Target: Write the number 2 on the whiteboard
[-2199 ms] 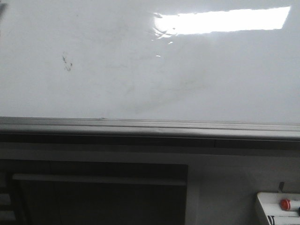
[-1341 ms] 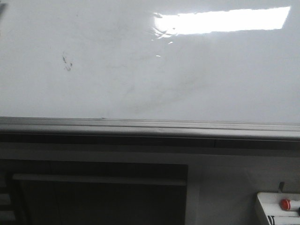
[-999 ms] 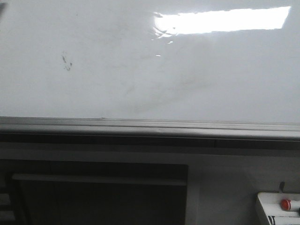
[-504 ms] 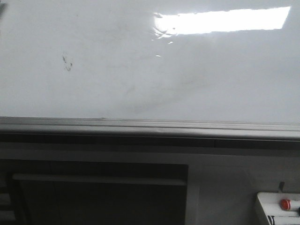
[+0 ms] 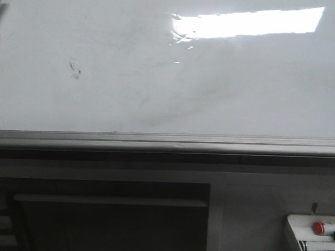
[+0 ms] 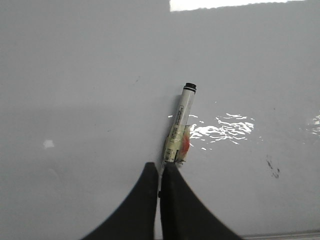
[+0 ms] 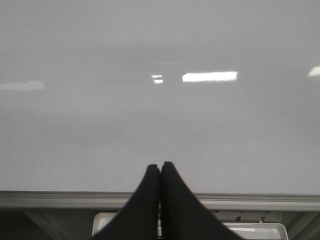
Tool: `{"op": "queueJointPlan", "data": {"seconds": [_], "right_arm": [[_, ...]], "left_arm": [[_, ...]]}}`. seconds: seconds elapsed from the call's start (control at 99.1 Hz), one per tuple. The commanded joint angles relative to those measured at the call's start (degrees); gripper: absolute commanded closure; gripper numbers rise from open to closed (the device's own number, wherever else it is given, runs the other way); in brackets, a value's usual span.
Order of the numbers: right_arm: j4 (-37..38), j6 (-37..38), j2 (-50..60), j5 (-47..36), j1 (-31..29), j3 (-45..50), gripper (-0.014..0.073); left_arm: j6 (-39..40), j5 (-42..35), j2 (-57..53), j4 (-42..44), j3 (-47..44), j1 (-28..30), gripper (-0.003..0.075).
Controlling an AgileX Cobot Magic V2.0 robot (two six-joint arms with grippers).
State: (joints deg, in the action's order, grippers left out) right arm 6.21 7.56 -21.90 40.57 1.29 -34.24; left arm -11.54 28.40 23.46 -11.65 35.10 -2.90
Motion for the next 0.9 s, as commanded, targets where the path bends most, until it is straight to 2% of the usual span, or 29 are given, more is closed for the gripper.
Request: {"op": "queueJointPlan", "data": {"seconds": [0.0, 0.071, 0.141, 0.293, 0.383, 0.585, 0.888], "right_arm": [[0.2, -0.6, -1.0, -3.9, 0.1, -1.9, 0.0665], [0.2, -0.6, -1.0, -3.3, 0.1, -1.8, 0.0644], [0.2, -0.6, -1.0, -2.9, 0.1, -1.8, 0.0570], [0.2, -0.6, -1.0, -2.9, 0.1, -1.8, 0.0304], [0.2, -0.6, -1.0, -3.0, 0.1, -1.8, 0.0228], [0.2, -0.6, -1.0, -3.1, 0.1, -1.8, 0.0230], [-0.1, -0.6, -1.0, -2.6, 0.1, -1.8, 0.0230]], "left_arm": [[0.0, -3.0, 0.9, -0.6, 1.9, 0.0, 0.0738], [-0.1, -2.3, 0.9, -0.3, 1.9, 0.0, 0.0729], [-1.0, -1.9, 1.1, 0.1, 1.9, 0.0, 0.0671], [-1.6, -1.8, 3.0, 0.1, 1.9, -2.4, 0.0413], [-1.8, -1.8, 4.9, 0.9, 1.9, -5.6, 0.0300], [-1.8, -2.1, 12.1, 8.2, 1.9, -11.0, 0.0289], [0.4, -5.7, 25.0, 8.7, 3.5, -7.6, 0.0289]]}}
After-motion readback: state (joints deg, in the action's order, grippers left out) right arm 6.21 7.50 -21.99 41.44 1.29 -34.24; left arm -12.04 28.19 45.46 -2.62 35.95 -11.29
